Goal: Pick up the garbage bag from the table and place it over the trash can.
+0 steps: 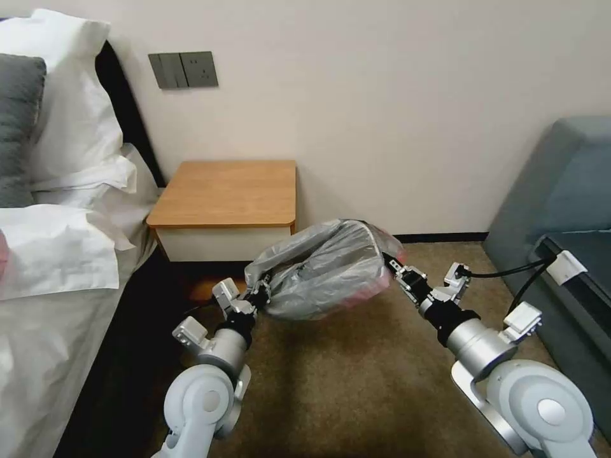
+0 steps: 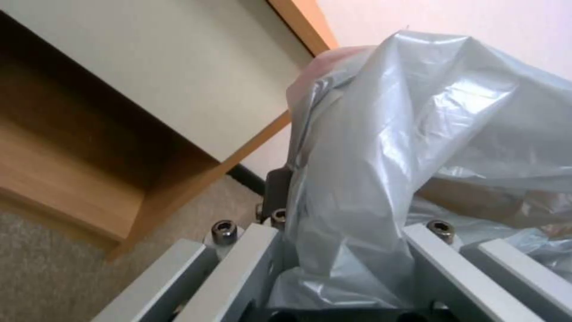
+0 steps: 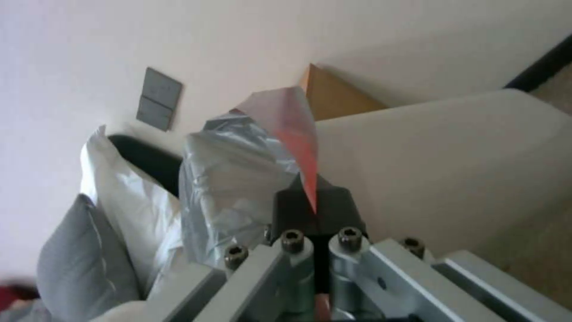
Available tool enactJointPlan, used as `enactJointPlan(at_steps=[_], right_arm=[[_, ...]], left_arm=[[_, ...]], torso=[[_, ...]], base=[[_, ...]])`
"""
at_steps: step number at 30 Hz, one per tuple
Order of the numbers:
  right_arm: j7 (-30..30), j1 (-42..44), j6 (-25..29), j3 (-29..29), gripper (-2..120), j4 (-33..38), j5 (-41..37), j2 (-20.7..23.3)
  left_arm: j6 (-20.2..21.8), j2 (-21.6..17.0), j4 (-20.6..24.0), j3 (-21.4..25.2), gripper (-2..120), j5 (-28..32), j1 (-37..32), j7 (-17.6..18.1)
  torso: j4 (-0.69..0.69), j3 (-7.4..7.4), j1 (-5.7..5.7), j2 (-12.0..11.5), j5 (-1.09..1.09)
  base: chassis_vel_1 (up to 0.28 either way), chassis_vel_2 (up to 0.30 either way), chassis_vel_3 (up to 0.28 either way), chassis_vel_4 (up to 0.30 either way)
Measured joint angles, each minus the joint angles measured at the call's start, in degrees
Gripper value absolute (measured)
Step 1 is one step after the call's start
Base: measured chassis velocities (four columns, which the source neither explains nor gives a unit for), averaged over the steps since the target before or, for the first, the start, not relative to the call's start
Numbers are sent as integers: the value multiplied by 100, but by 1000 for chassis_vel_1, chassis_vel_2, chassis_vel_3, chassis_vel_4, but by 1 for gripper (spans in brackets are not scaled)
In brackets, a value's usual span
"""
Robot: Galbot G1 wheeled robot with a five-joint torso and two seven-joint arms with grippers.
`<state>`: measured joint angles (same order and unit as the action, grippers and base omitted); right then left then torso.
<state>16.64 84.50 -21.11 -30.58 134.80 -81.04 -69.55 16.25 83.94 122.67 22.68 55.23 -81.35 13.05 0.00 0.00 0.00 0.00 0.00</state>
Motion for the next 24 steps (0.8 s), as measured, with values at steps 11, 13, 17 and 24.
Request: enactJointPlan(at_steps=[11,13,17,24], right_arm=[[-946,-280,-59,-10,0,-775,657,-8],[-1045,-496,-119,49,0,-1042,793,41],[-1163,-513,-160,109,0,-1222,1123,69],[-1317,-500,-131,129,0,-1368,1473,19]], left_arm=[[95,-89,101,48,5,221,19,141],[100,-90,125,51,5,238,-29,141],[105,-94,185,79,5,321,-75,141],[162,-124,267,115,5,419,-131,141]], torso=[[0,0,0,0,2],[1,0,0,0,1],[0,0,0,0,0],[0,0,0,0,0]], base=[[0,0,0,0],[0,0,0,0],[0,0,0,0],[0,0,0,0]])
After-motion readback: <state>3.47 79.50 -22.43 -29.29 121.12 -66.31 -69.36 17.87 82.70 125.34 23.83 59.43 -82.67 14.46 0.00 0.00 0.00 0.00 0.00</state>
